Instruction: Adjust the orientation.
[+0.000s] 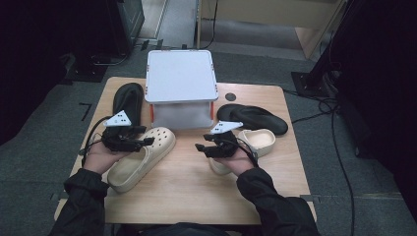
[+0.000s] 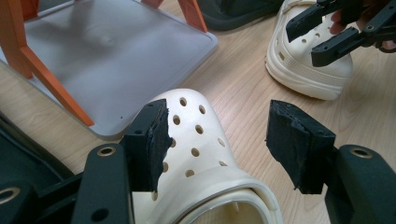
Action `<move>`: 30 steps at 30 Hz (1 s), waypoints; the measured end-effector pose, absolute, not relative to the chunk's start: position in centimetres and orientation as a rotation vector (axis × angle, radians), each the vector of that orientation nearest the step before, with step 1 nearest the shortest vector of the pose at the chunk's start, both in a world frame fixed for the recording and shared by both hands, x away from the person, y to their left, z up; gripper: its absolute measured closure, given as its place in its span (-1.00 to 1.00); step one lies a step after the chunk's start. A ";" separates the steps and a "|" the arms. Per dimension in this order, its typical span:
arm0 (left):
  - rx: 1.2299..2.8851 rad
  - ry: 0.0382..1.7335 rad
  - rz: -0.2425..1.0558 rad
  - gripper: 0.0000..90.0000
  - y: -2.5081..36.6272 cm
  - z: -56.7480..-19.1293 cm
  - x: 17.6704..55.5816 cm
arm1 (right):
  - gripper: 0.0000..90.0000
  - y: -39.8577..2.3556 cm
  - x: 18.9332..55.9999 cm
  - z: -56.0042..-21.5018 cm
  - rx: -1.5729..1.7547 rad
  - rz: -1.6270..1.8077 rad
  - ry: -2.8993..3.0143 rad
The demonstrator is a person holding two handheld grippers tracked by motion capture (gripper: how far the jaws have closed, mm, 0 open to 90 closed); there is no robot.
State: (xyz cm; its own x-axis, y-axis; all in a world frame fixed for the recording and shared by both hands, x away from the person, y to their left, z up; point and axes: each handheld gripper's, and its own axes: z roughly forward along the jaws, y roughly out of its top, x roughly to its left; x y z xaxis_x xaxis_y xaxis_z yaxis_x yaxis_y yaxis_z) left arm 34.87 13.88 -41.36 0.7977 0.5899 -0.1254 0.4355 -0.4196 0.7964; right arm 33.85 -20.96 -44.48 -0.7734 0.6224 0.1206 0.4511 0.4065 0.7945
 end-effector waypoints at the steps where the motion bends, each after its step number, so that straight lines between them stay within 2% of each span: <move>1: 2.079 0.760 0.216 -0.13 13.9 -41.4 34.9 | 0.07 -21.0 33.9 -44.5 0.955 1.302 2.466; 21: 2.059 0.855 0.224 -0.19 17.7 -42.8 33.9 | 0.06 -20.8 34.1 -44.4 0.963 1.319 2.471; 30: 2.101 0.817 0.191 -0.21 17.9 -44.0 33.9 | 0.05 -20.7 34.1 -44.5 0.966 1.313 2.479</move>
State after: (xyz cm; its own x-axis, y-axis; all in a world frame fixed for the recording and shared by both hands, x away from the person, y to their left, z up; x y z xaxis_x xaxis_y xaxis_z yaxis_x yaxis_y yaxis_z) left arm 33.95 17.90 -43.99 0.7749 0.6142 -0.1494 0.4840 -0.4246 0.7651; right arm 34.11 -20.67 -44.48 -0.7744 0.6167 0.1413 0.4633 0.4007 0.7904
